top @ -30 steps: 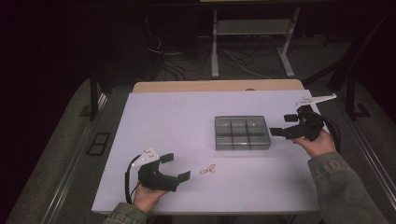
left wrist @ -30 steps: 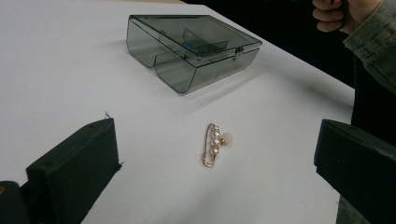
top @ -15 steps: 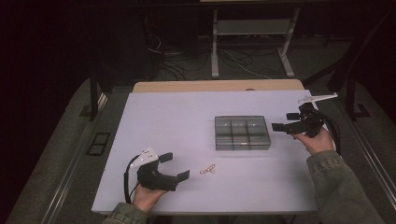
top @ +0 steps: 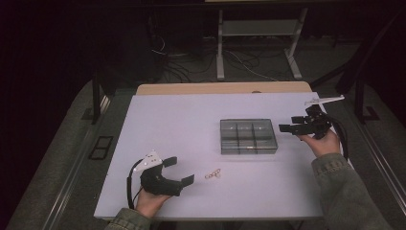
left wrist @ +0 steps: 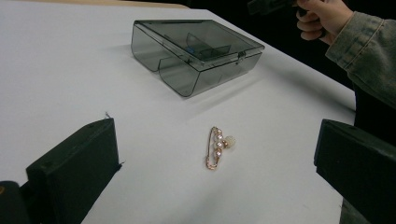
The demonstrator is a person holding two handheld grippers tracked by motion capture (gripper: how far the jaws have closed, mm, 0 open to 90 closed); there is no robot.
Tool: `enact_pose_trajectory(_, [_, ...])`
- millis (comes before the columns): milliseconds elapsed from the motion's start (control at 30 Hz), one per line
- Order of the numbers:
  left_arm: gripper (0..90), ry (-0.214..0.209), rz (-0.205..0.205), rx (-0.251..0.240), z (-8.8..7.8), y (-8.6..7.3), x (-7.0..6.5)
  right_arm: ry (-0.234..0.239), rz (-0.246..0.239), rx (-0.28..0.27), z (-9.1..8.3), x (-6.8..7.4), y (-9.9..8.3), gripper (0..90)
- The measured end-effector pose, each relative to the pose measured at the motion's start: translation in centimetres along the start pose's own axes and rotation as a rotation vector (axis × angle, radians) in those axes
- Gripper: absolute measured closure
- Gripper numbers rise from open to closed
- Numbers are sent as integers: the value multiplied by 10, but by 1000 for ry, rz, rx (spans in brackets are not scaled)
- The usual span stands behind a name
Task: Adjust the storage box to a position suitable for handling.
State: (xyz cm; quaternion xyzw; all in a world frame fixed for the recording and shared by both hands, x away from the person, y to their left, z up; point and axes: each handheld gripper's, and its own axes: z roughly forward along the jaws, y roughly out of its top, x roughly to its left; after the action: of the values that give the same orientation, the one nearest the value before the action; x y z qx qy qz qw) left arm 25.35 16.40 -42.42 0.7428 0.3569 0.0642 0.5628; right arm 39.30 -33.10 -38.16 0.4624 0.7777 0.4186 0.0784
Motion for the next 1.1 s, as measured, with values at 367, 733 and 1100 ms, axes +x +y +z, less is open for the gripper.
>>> enact_pose_trajectory(367, [0, 0, 0, -1, 0, 0, 0, -18, 0, 11, 8, -4, -1, 720])
enact_pose_trajectory(733, [0, -2, -1, 0, 0, 0, 0, -104, -6, 74, 28, -3, -3, 895])
enact_pose_trajectory(1100, [0, -4, -4, 1, 1, 0, 0, -109, 9, 106, 46, -9, -10, 896])
